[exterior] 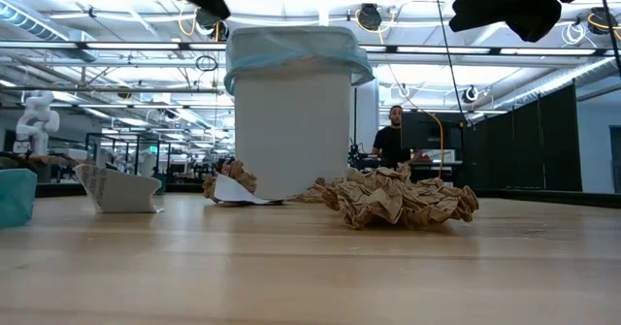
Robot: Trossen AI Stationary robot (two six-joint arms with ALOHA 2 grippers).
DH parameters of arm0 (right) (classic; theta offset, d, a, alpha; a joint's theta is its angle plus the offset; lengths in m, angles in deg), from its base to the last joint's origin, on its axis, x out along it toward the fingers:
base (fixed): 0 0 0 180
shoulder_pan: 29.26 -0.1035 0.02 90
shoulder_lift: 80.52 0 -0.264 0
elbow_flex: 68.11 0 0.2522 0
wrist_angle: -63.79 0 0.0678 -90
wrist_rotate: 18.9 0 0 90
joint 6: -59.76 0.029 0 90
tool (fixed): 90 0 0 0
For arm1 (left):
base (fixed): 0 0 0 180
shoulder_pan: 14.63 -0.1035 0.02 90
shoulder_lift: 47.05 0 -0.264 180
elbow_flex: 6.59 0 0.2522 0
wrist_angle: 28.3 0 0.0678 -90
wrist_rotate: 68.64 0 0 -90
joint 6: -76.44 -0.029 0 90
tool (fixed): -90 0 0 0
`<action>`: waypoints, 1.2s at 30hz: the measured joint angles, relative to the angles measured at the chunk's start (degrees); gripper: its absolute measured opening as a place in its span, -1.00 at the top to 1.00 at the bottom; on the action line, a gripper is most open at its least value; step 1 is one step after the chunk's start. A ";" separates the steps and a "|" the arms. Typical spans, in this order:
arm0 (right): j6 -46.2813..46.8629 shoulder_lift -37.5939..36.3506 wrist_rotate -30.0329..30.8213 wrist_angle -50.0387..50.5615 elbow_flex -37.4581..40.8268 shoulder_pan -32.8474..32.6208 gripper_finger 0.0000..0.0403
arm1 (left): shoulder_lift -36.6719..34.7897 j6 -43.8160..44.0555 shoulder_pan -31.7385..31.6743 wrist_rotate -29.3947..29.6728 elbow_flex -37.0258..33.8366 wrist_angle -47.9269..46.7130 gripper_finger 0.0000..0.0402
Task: Place trash/remove bag and relplace
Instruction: Put the white paper into the blue trash bag inside the white trash bin
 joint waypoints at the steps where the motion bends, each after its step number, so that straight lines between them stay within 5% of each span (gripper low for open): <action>1: 0.06 0.00 0.00 -0.12 0.00 0.00 0.33 | 0.02 0.26 0.28 0.17 -0.85 1.33 -0.41; 16: 0.57 0.00 0.00 -0.15 0.00 0.00 0.33 | 0.33 4.96 1.01 9.63 -8.85 6.99 -0.41; 36: -0.43 0.00 0.94 -0.15 0.02 0.11 0.33 | 0.33 6.32 1.06 9.75 -9.05 7.93 -0.41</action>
